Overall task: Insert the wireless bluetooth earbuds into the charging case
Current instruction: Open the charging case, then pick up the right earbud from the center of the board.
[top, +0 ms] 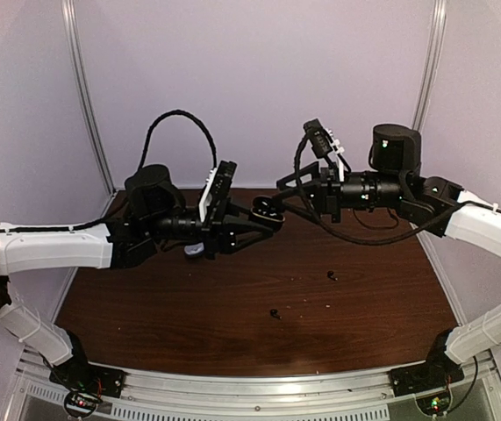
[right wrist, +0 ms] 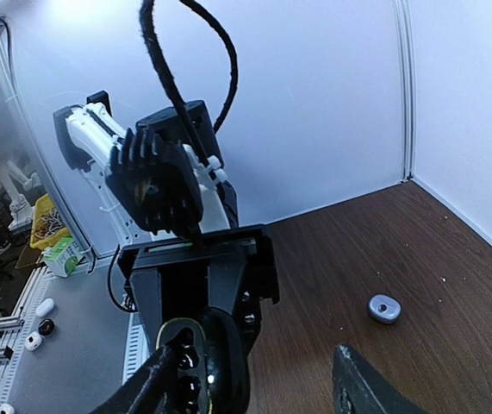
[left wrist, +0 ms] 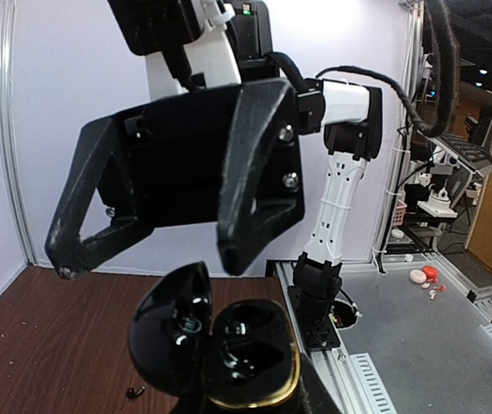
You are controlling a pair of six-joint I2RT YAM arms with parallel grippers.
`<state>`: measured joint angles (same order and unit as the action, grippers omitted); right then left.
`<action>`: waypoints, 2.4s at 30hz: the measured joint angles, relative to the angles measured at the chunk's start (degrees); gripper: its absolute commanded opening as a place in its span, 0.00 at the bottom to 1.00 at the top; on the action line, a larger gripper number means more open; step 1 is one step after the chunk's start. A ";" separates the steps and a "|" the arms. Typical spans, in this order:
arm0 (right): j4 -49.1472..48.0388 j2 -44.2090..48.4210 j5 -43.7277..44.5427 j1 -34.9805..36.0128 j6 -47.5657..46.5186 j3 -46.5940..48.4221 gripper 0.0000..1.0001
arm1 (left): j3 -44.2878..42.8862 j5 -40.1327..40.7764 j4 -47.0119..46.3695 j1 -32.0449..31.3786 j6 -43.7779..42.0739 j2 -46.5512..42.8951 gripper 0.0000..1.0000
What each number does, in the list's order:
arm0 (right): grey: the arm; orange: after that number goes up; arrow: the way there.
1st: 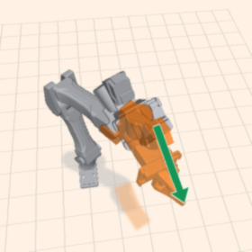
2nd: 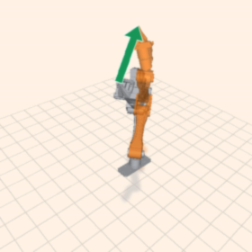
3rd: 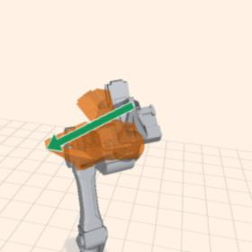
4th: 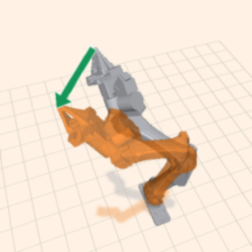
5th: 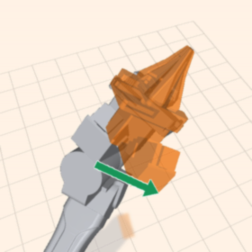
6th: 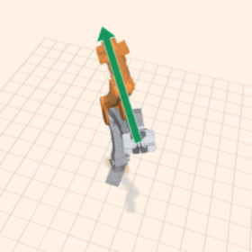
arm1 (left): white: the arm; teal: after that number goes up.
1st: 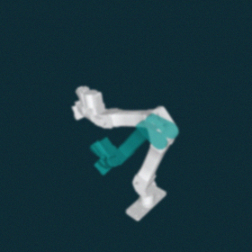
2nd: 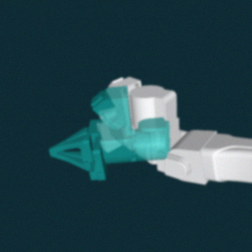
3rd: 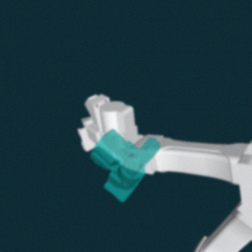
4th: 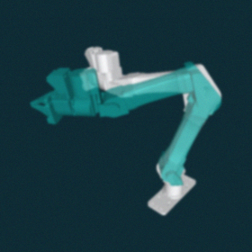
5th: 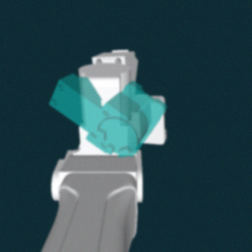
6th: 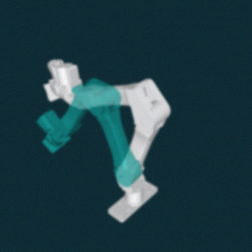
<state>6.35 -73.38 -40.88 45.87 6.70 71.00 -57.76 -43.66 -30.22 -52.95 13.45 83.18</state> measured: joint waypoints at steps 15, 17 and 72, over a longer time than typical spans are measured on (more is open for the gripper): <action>-4.33 2.29 -1.77 -5.49 4.28 0.96 0.61 | 1.27 1.20 -0.20 0.63 1.33 1.11 0.00; -4.31 2.75 -0.31 -9.29 5.38 -0.63 0.61 | 2.73 1.51 -0.13 0.96 1.60 0.59 0.00; 39.52 -37.83 35.34 -15.76 -9.94 4.96 0.34 | 9.64 6.03 3.37 2.03 1.86 -3.80 0.00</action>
<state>45.87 -111.22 -5.54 30.11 -3.25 75.96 -48.12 -37.63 -26.85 -50.92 15.31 79.37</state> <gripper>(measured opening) 0.366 0.234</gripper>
